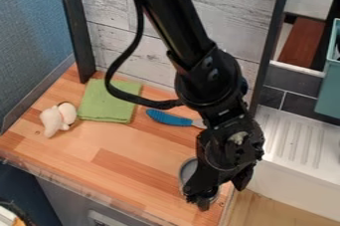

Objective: Move the can to the left side of the table

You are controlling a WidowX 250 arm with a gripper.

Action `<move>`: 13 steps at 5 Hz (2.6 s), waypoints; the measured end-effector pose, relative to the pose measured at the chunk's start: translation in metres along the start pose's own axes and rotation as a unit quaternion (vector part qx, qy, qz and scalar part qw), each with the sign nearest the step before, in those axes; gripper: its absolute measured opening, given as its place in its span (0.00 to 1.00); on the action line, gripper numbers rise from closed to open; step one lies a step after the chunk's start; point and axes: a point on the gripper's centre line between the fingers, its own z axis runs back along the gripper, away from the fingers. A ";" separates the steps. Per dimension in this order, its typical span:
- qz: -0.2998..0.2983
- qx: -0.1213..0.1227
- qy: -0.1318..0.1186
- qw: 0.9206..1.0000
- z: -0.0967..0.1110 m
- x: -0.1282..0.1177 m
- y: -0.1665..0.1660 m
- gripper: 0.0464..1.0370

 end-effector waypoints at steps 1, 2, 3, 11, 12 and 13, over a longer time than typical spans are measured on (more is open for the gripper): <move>0.015 0.001 0.011 1.000 -0.012 -0.005 0.002 0.96; 0.027 0.015 0.009 1.000 -0.022 -0.004 0.001 0.96; 0.028 0.031 0.003 0.999 -0.029 0.000 0.002 0.96; 0.195 0.167 -0.105 0.961 -0.042 0.130 0.093 0.96; 0.225 0.173 -0.107 0.953 -0.042 0.144 0.111 0.96; 0.242 0.178 -0.105 0.948 -0.041 0.152 0.123 0.96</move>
